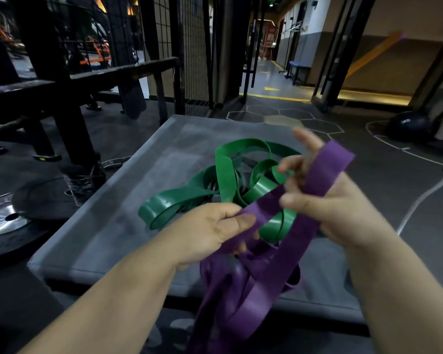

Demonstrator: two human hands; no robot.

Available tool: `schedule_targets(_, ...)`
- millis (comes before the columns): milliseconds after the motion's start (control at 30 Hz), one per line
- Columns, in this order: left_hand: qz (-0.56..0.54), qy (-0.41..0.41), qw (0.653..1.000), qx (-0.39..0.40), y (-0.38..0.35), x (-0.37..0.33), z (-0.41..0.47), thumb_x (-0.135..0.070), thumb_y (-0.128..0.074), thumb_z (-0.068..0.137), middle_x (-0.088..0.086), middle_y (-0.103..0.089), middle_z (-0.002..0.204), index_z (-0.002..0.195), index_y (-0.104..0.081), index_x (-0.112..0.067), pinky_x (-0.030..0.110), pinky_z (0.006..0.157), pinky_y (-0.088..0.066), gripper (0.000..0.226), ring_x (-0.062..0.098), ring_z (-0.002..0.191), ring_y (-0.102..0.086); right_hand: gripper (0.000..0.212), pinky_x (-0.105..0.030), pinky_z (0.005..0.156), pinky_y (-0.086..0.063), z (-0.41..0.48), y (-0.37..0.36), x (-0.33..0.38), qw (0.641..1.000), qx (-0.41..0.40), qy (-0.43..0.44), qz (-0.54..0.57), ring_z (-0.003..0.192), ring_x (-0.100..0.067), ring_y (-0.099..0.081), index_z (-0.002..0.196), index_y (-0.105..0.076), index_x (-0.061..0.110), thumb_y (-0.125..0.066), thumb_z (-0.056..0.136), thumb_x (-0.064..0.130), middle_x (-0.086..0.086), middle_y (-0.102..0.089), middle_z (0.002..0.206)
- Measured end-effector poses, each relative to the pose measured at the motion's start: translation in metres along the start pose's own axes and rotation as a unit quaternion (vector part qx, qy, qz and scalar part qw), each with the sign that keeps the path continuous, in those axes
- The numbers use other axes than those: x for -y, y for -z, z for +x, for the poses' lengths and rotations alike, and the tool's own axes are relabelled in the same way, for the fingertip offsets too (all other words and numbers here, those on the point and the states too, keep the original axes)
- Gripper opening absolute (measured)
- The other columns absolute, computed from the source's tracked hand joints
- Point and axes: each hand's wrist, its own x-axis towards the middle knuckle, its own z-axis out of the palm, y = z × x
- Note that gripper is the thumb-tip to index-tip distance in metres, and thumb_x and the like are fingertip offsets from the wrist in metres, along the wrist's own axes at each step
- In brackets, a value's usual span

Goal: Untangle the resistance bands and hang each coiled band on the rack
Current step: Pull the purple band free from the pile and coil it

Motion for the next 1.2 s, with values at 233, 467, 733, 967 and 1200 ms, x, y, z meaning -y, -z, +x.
schedule_targets(233,-0.085,-0.061,0.994,0.007,-0.002,-0.015,-0.009,-0.048,-0.064,0.082,-0.002,-0.058,0.055,0.066,-0.067,-0.026,0.025,0.049,-0.048,0.028,0.011,0.048,-0.052,0.054,-0.026,0.087,-0.052,-0.004,-0.024,0.006,0.985,0.077,-0.048,-0.145,0.098,-0.014,-0.069,0.113,-0.064,0.041,-0.087,0.064,0.04,0.002,-0.073,0.103)
schedule_targets(467,-0.036,-0.014,0.995,0.091,0.01,0.013,0.0,-0.015,-0.069,0.083,0.003,-0.064,0.082,0.095,-0.061,-0.007,0.027,0.077,-0.051,0.016,0.014,0.078,-0.059,0.026,-0.015,0.079,-0.049,-0.001,-0.009,0.006,0.972,-0.127,-0.014,-0.197,0.087,-0.002,-0.066,0.092,-0.068,0.032,-0.083,0.072,0.04,0.014,-0.071,0.089)
schedule_targets(733,0.049,-0.068,0.994,-0.07,0.009,0.001,0.001,-0.029,-0.05,0.098,-0.023,-0.057,0.068,0.114,-0.04,-0.022,0.018,0.062,-0.037,0.021,-0.007,0.054,-0.051,0.026,-0.026,0.084,-0.053,-0.006,0.001,-0.012,0.964,-0.077,-0.154,-0.203,0.093,-0.012,-0.07,0.102,-0.07,0.025,-0.08,0.078,0.025,0.004,-0.074,0.097)
schedule_targets(967,0.288,-0.126,0.943,-0.111,0.026,-0.021,-0.018,-0.048,-0.046,0.093,-0.002,-0.06,0.072,0.085,-0.054,-0.031,0.021,0.061,-0.041,0.02,0.004,0.06,-0.05,0.039,-0.021,0.049,-0.036,-0.004,-0.007,-0.018,0.976,-0.111,-0.185,0.001,0.064,-0.01,-0.046,0.098,-0.074,0.019,-0.053,0.09,0.051,0.001,-0.066,0.089)
schedule_targets(1200,0.316,-0.087,0.943,-0.051,0.014,-0.022,-0.021,-0.062,-0.061,0.075,-0.021,-0.055,0.065,0.087,-0.047,-0.041,0.014,0.054,-0.035,0.028,-0.003,0.056,-0.049,0.038,-0.027,0.059,-0.05,-0.01,-0.038,-0.017,0.971,-0.039,-0.218,0.085,0.068,-0.017,-0.061,0.094,-0.066,0.006,-0.052,0.094,0.041,-0.01,-0.067,0.081)
